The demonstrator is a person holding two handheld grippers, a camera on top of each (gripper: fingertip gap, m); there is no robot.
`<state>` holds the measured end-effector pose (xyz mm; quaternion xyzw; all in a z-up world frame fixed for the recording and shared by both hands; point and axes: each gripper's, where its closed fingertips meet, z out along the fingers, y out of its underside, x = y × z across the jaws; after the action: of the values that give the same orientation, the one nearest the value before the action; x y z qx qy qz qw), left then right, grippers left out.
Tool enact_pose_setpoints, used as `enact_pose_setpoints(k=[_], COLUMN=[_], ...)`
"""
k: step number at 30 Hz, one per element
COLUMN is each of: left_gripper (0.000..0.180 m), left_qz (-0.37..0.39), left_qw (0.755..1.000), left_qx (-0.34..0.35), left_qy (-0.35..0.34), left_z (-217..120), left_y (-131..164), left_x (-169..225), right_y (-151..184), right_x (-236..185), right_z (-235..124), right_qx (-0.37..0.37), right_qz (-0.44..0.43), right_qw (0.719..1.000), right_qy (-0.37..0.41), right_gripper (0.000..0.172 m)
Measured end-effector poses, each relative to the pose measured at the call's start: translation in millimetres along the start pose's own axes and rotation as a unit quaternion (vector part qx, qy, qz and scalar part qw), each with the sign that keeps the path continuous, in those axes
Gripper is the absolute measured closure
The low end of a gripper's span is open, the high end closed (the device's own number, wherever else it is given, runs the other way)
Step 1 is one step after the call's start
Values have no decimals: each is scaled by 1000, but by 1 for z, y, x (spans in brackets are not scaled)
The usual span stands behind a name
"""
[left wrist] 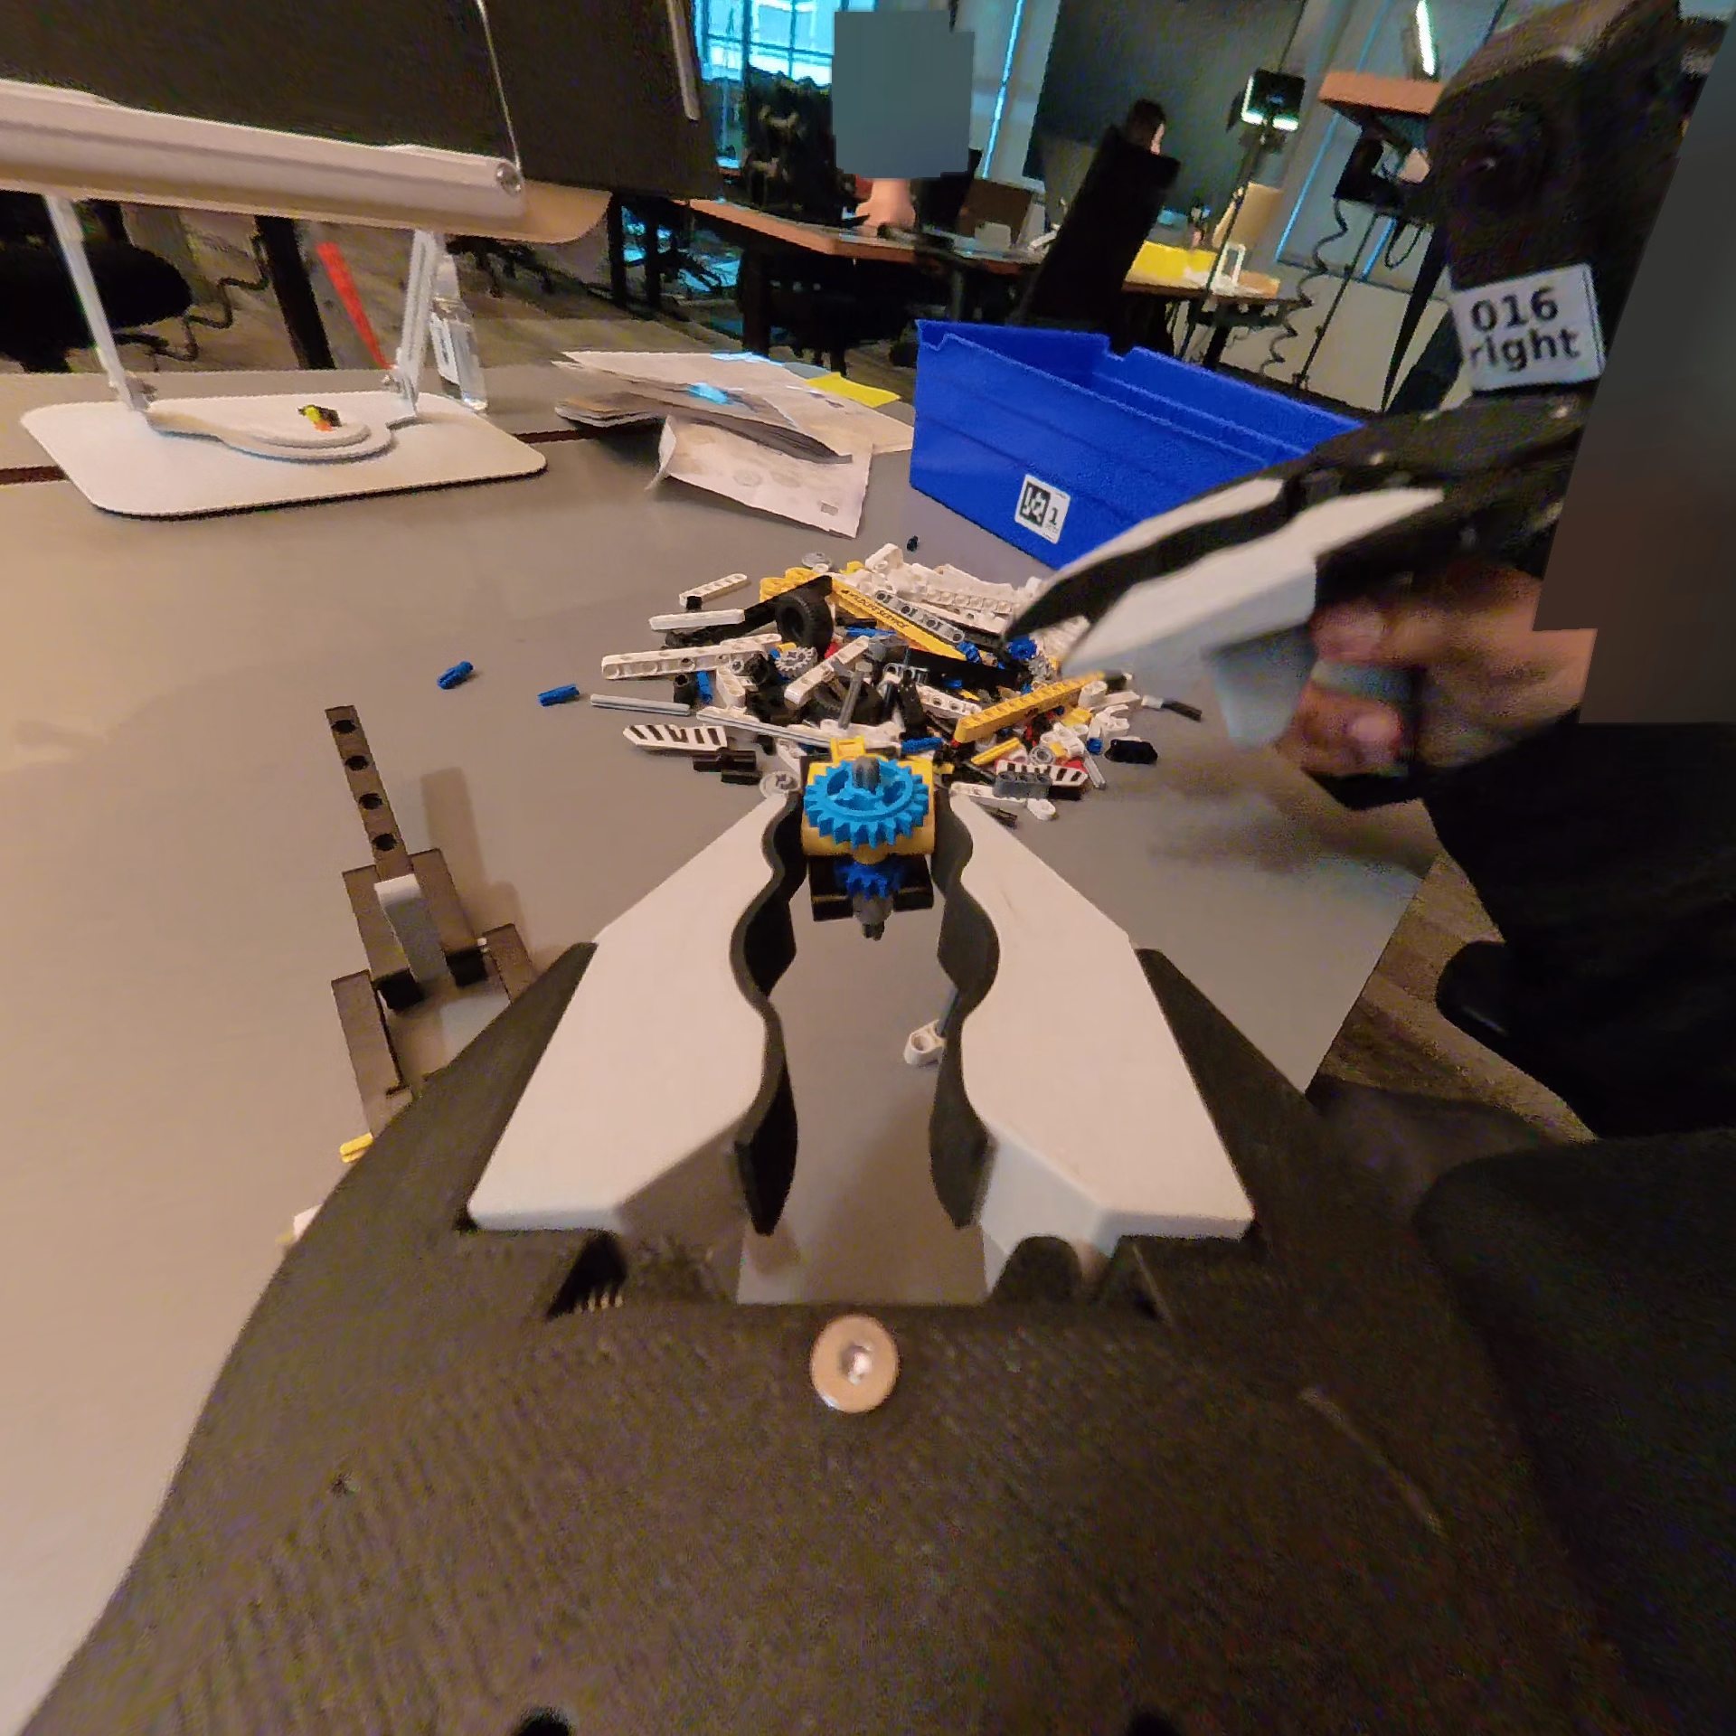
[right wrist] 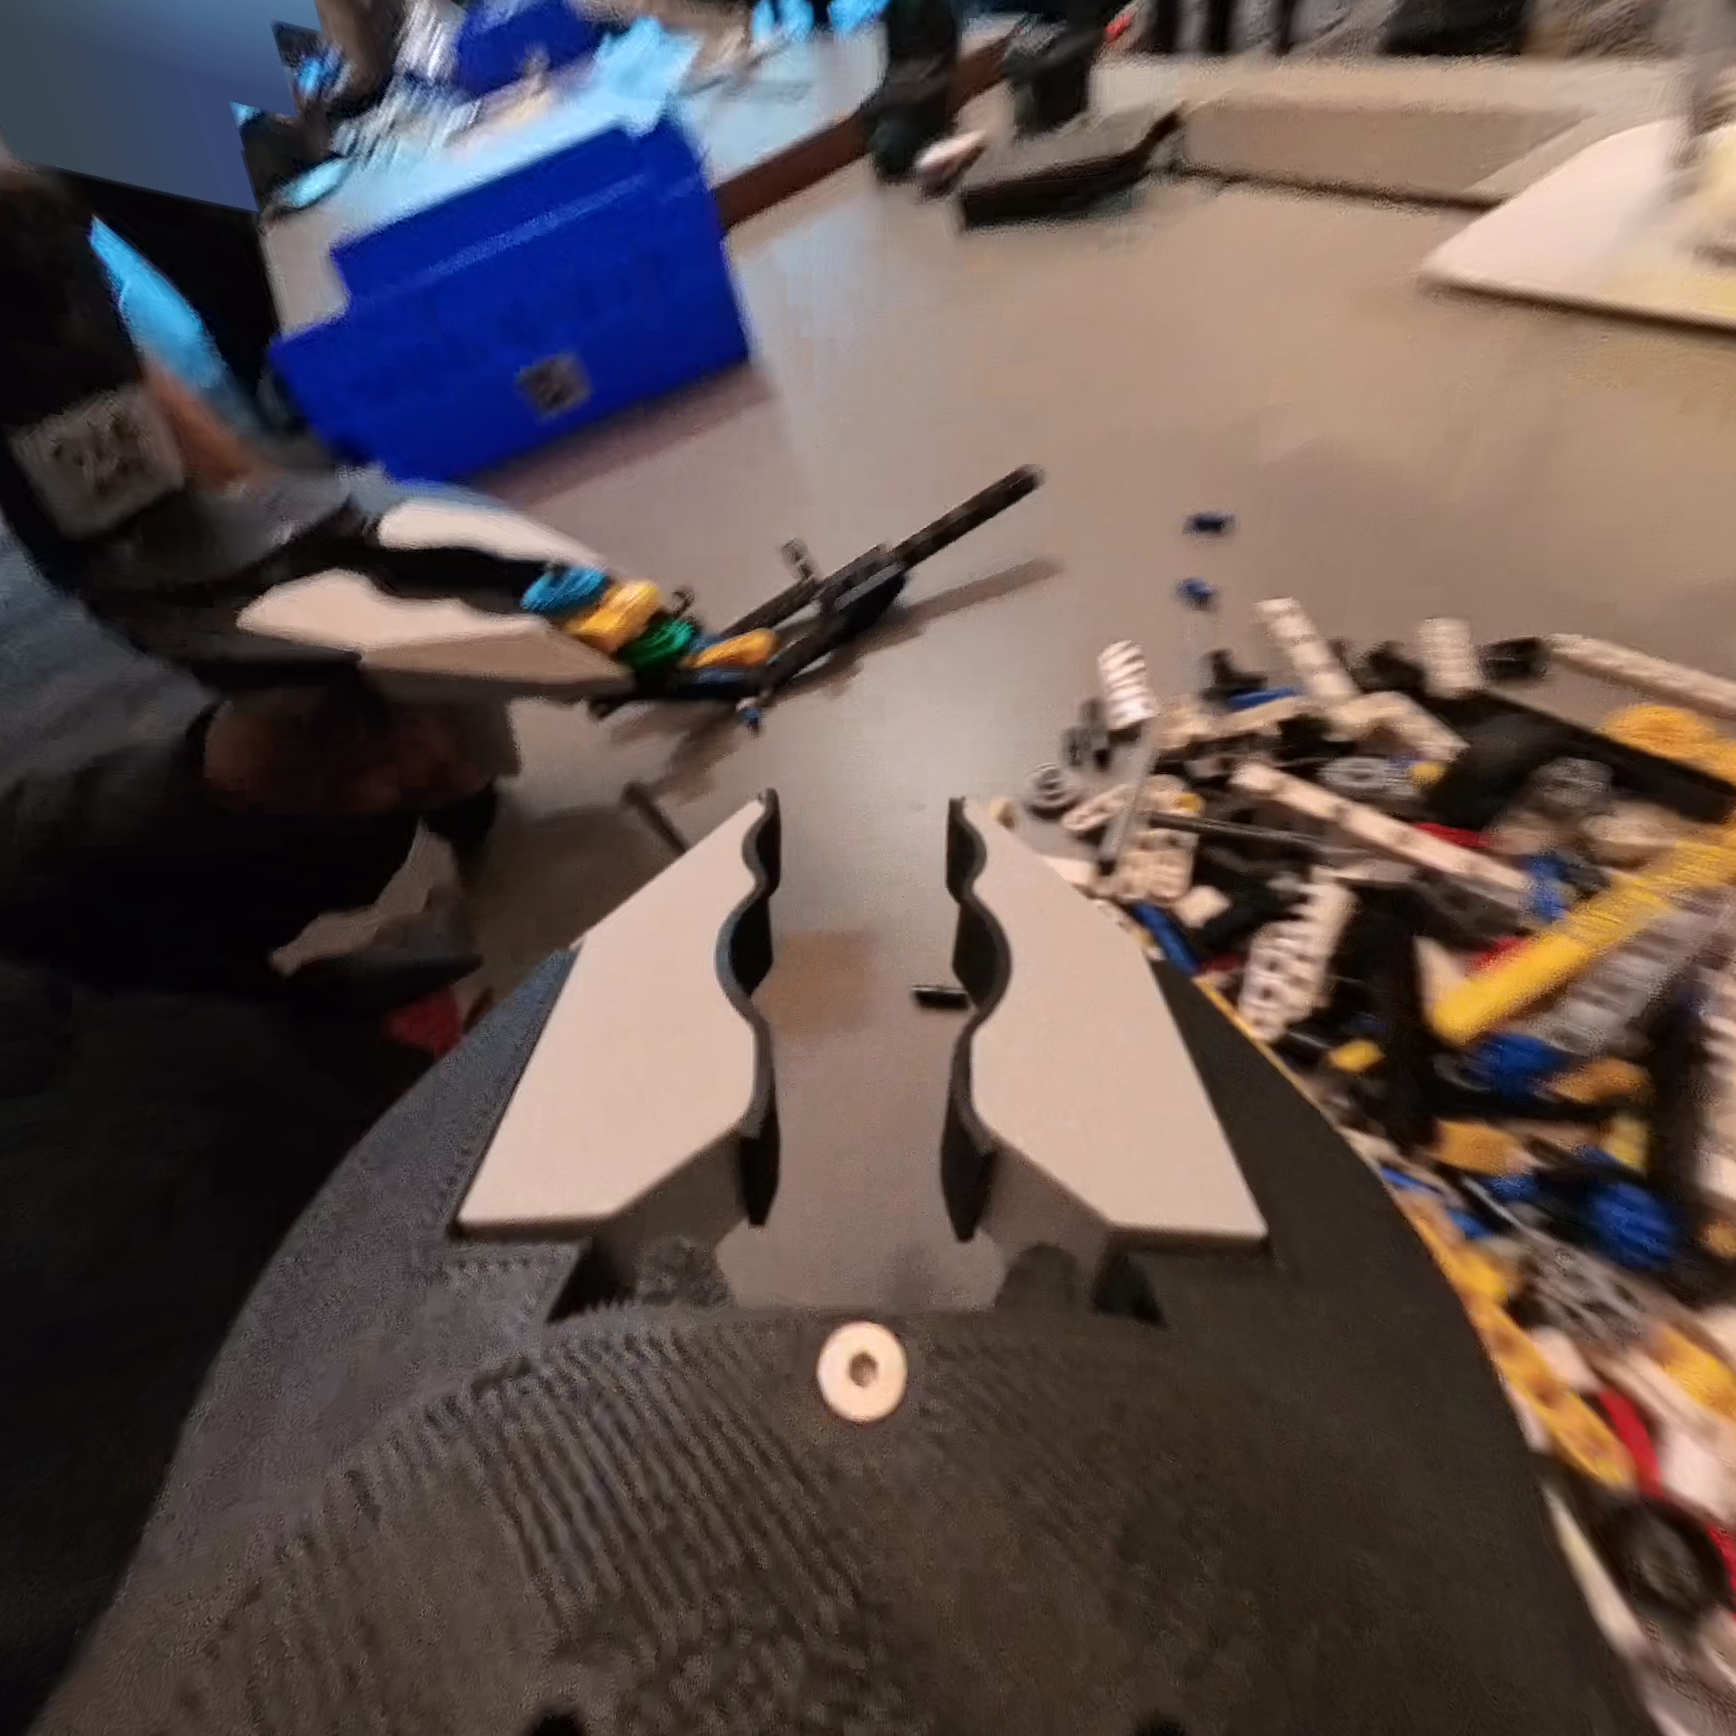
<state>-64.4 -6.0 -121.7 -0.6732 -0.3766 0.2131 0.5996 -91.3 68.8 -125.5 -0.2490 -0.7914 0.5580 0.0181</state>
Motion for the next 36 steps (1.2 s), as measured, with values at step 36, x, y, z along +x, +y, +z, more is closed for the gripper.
enact_pose_setpoints(k=[36], left_gripper=[144], left_qz=[78], left_qw=[994], left_qx=[-69], left_qy=[-32], left_z=[11], left_y=[19], left_x=[20], right_y=[-49], right_x=[-10], right_z=[-14], right_qx=[222], right_qz=[247], right_qw=[923], right_qy=[-196], right_gripper=[171])
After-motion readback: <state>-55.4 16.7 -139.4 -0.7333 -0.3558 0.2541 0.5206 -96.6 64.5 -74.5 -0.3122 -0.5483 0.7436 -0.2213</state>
